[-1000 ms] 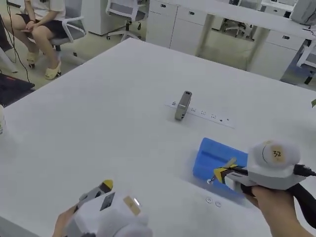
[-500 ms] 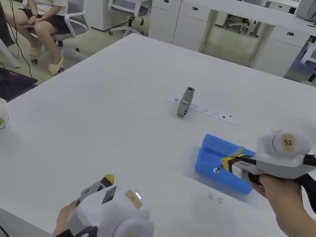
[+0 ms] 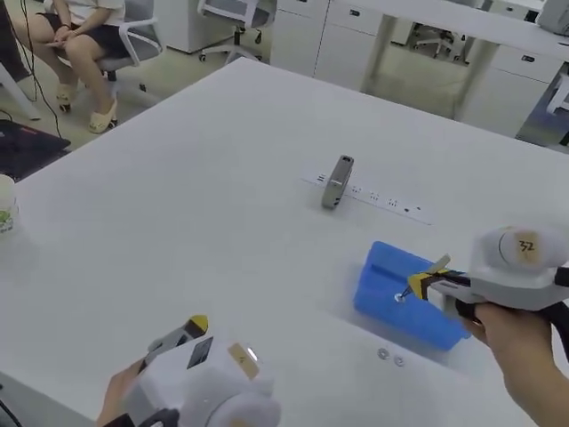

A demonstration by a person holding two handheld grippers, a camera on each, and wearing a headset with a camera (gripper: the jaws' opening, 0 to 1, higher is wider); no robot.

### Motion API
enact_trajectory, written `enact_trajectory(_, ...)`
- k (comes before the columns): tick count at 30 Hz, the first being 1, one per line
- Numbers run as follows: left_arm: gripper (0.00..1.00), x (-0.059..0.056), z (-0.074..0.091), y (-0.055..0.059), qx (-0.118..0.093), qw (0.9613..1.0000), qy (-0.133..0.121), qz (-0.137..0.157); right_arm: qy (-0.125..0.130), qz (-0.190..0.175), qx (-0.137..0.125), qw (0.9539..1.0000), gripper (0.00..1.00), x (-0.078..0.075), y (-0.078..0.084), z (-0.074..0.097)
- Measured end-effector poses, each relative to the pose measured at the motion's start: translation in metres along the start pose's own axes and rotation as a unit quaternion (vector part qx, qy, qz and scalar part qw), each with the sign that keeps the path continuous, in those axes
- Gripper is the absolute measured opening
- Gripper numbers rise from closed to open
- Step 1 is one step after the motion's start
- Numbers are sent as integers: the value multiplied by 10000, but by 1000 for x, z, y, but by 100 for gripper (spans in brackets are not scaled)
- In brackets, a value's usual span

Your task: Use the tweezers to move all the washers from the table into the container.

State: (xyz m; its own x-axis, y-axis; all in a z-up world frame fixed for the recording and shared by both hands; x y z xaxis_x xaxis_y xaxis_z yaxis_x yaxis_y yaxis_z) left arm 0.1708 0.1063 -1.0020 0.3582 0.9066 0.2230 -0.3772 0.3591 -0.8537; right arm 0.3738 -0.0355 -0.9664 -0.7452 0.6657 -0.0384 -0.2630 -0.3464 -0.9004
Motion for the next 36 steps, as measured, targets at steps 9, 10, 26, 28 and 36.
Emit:
enact_trajectory(9, 93, 0, 0, 1, 27, 10000, 13, -2, 112, 18, 85, 9999, 3, -11, 3, -5)
enact_trajectory(10, 93, -1, 0, 1, 30, 10000, 18, -7, 131, 19, 101, 9999, 3, -12, 4, -6)
enact_trajectory(26, 93, -3, -1, 4, 142, 9999, 74, -53, 256, -103, 408, 9988, 3, -23, 29, -16)
enact_trajectory(28, 93, -3, -1, 5, 152, 9998, 79, -52, 257, -125, 441, 9986, 3, -24, 32, -17)
enact_trajectory(36, 92, -2, 0, 6, 188, 9998, 54, -45, 239, -220, 531, 9981, 3, -21, 41, -21)
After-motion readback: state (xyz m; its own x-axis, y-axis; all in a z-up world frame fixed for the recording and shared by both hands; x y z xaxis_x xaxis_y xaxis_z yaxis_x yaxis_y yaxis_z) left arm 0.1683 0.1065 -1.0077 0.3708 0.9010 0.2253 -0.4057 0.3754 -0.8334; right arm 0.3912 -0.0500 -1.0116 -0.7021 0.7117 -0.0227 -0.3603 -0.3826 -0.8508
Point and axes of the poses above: the centre of the closed fingertips' face, and the gripper's own axes: z roughly backward along the fingers, x roughly to its left, y roughly out of its underside, the point moved 1 cm from there along z, roughly backward along the fingers, and after that the axes turned 13 degrees about -x, right-handed, at the moved point
